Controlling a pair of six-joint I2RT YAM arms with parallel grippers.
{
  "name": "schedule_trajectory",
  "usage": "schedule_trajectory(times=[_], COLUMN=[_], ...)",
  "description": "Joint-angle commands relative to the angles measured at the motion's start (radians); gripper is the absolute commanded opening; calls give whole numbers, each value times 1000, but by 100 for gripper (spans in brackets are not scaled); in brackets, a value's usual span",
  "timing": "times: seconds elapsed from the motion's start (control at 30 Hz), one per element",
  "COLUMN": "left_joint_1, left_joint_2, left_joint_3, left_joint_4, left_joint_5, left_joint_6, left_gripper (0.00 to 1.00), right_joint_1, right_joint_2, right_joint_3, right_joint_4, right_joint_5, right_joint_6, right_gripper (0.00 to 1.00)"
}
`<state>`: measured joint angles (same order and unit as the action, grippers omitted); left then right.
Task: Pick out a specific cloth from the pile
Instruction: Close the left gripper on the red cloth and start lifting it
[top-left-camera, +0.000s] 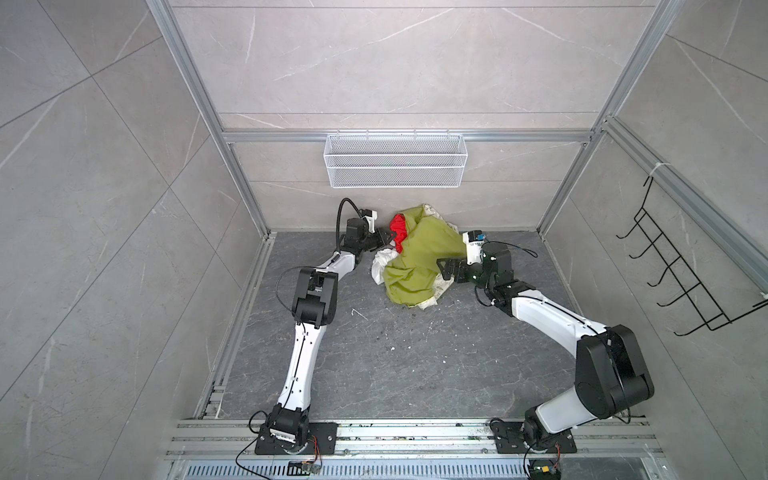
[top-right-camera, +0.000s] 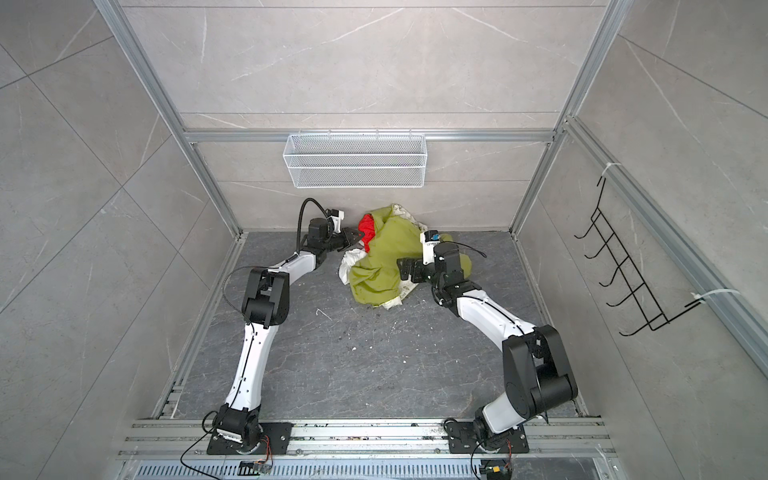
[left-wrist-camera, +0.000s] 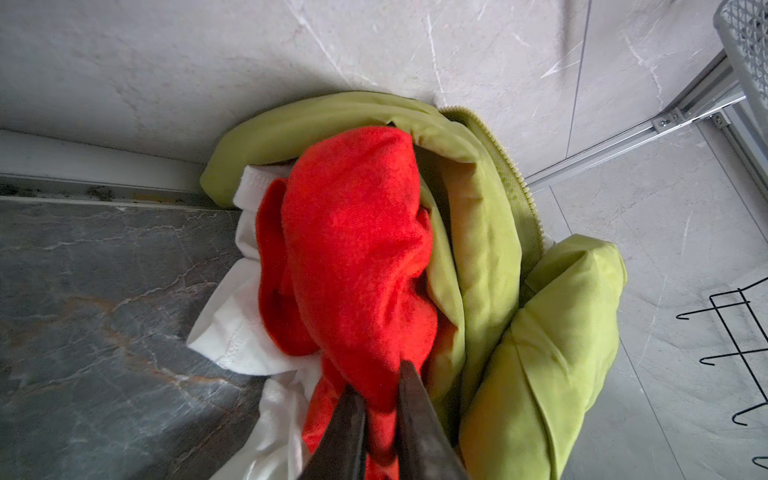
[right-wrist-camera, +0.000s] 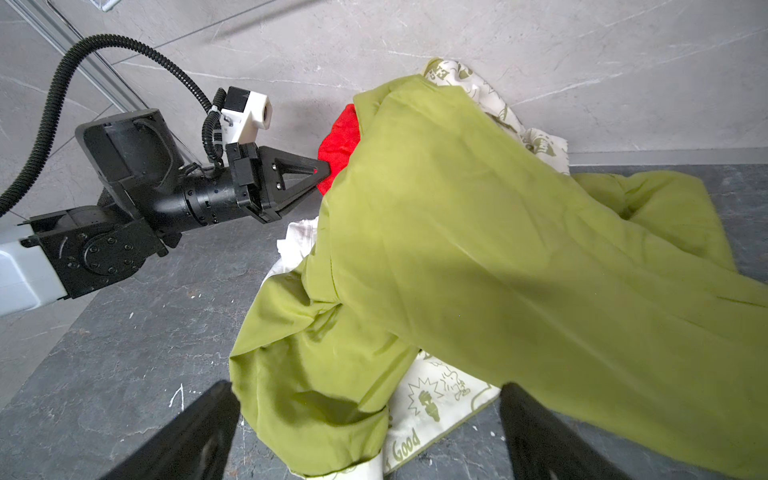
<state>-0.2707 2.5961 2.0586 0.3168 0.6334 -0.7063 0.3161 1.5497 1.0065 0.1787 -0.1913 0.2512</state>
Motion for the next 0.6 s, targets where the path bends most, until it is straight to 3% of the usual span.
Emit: schedule_trajectory(times=[0.0,0.43,0.57], left_joint_1=[-6,-29,-30], left_joint_2=[-24,-131,-156], left_joint_3=[-8,-140,-163], left_joint_4=[51,80,79], left_joint_5=[29,-6,-17], left_joint_6=[12,82,96], left_gripper=[16,10,2], right_joint_1=[8,15,18], right_joint_2=[8,7,2], right_joint_3=[26,26,22], right_joint_4=[-9,-1,-1], right_joint_5=[5,6,6], right_joint_6=[-3,3,4], right_gripper=[100,100,100])
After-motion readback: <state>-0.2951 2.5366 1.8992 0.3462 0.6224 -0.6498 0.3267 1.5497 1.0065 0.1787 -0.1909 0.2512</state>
